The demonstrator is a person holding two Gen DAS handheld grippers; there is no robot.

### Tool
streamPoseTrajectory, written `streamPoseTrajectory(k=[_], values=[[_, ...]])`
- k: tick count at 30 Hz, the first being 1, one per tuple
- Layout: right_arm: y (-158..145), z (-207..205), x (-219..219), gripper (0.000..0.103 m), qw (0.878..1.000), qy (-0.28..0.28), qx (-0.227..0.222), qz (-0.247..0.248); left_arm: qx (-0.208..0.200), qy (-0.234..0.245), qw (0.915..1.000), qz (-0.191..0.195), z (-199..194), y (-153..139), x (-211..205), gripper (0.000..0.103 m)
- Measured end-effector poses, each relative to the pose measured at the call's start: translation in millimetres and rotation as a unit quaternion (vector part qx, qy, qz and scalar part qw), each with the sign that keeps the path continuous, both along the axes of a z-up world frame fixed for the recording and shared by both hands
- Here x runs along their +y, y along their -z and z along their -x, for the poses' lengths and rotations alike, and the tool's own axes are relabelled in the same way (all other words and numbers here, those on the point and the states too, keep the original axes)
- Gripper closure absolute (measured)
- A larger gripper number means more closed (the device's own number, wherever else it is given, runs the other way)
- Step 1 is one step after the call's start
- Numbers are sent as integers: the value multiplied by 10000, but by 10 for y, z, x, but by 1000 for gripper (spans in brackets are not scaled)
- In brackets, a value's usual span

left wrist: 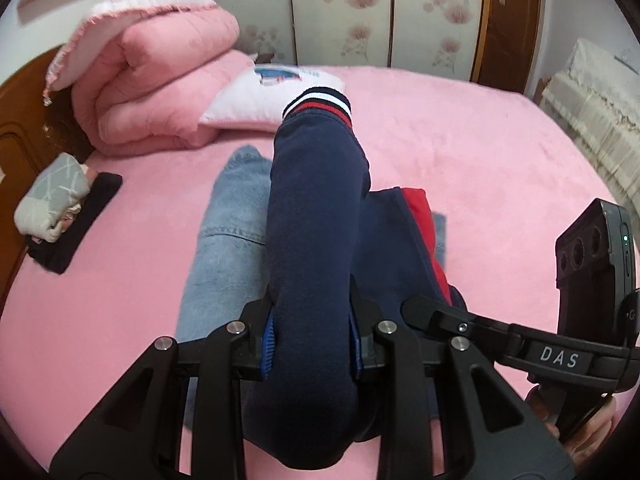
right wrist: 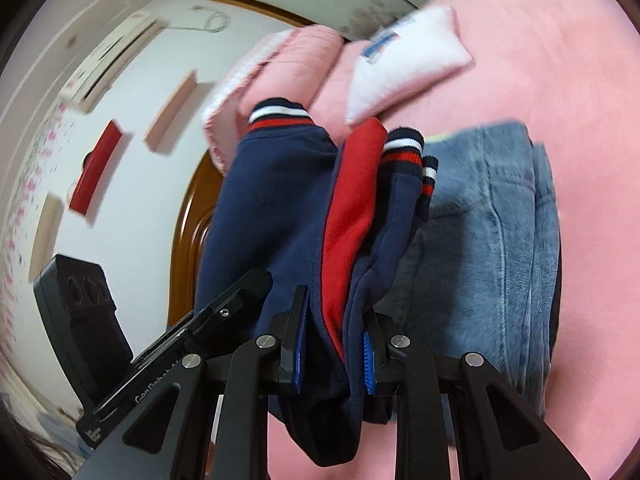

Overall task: Fold large clothes
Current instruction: 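Carry the jacket onto the folded jeans stack with both grippers and release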

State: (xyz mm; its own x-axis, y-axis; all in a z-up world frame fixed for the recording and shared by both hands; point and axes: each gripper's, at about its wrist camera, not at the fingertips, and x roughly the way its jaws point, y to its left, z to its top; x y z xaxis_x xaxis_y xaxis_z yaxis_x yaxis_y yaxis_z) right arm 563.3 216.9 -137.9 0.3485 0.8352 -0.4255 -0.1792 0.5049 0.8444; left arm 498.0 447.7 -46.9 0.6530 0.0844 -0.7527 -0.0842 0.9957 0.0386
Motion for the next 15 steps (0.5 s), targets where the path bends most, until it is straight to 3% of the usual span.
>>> streamPoseTrajectory(k=[4, 7, 11, 15], values=[[419, -240, 127, 82, 9993, -26, 250, 290, 348, -23, 9994, -5, -229, 463, 110, 78], [709, -365, 224, 82, 9984, -140, 262, 471, 333, 65, 9993, -132, -274, 714, 158, 78], [888, -467, 200, 82, 9990, -215, 217, 324, 183, 220, 9995, 165, -268, 823, 287, 75], [906, -515, 213, 82, 9972, -372, 17, 650, 243, 100, 9984, 499, -123, 724, 373, 68]])
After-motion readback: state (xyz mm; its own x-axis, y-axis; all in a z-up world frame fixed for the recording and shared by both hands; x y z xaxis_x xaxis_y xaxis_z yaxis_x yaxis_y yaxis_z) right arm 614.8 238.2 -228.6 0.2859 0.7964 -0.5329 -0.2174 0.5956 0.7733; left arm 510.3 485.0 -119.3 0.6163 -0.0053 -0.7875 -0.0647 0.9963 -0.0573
